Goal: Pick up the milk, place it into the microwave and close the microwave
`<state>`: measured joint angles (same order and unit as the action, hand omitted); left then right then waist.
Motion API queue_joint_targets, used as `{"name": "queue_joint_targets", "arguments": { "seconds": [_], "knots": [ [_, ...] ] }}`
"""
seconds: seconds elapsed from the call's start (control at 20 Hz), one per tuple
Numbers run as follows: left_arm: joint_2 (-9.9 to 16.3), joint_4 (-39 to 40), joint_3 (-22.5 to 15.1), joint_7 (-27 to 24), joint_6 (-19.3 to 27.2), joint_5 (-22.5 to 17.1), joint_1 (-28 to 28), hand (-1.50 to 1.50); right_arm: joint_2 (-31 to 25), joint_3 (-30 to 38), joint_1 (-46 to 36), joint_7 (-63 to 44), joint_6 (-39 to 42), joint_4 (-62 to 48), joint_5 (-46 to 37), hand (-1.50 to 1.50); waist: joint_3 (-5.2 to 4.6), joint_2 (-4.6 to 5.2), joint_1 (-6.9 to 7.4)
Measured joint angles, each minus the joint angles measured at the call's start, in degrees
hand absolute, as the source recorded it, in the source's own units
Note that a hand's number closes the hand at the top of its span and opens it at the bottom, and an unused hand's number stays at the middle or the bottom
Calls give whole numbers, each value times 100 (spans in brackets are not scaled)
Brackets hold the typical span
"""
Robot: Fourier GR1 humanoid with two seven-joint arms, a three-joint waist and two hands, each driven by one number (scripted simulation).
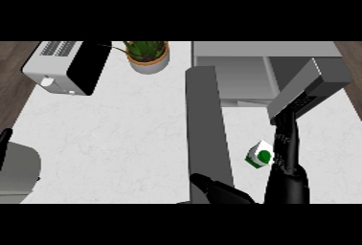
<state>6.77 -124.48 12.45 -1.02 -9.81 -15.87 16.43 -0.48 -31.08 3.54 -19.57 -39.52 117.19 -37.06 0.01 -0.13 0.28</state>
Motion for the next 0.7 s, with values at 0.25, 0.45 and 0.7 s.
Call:
{"name": "queue_joint_targets", "arguments": {
  "seconds": [0.25, 0.45, 0.7],
  "knots": [
    [-48, -279, 188, 4, -275, -213, 345, -150, -83, 112, 177, 459, -157, -307, 493, -150, -2, -5, 4],
    [-32, -293, 428, 47, -402, -389, 416, -150, -96, 336, 294, 1030, -322, -625, 1097, -150, -9, -15, 1],
    [-125, -480, 531, 84, -577, -486, 648, -150, -22, 624, 427, 1682, -484, -1135, 1713, -150, -15, -28, 2]
  ]
}}
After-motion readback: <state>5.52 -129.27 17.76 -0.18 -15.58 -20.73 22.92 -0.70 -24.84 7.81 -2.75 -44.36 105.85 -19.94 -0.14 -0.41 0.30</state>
